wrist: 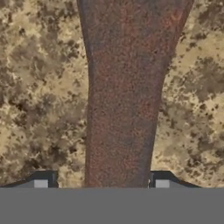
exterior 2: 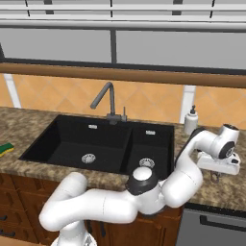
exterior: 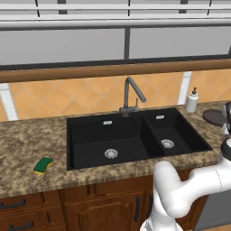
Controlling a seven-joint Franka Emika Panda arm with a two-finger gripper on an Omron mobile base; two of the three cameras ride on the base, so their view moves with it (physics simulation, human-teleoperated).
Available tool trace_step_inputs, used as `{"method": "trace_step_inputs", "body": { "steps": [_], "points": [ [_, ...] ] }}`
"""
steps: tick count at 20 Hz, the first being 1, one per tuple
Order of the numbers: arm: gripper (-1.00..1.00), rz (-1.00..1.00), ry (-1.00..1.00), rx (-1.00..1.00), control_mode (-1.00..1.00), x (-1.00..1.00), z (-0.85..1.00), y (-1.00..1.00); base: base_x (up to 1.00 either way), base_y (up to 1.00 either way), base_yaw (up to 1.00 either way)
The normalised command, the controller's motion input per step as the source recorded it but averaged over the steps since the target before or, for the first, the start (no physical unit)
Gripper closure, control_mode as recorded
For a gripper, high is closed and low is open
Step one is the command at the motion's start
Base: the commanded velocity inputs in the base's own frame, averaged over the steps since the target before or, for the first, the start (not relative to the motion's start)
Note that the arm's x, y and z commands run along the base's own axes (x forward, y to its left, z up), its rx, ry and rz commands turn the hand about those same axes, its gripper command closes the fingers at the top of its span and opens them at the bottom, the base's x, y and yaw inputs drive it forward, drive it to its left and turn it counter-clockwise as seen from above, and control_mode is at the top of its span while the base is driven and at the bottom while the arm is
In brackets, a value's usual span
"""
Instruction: Pick the pan and sponge and place them into the sink. Then turn on the water.
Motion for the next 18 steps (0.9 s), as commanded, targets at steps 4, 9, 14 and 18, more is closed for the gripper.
{"method": "trace_step_inputs", "body": {
  "steps": [4, 9, 14, 18],
  "points": [
    [1.0, 0.0, -0.09, -0.12, -1.0, -0.02, -0.58, 0.35, 0.0, 0.0, 0.0],
    [1.0, 0.0, -0.09, -0.15, -1.0, 0.0, -0.45, 0.69, 0.0, 0.0, 0.0],
    [1.0, 0.0, -0.12, -0.02, -1.0, -0.12, -0.06, 0.45, 0.0, 0.0, 0.0],
    [1.0, 0.0, -0.35, 0.02, -1.0, -0.61, 0.67, 0.26, 0.0, 0.0, 0.0]
  ]
}}
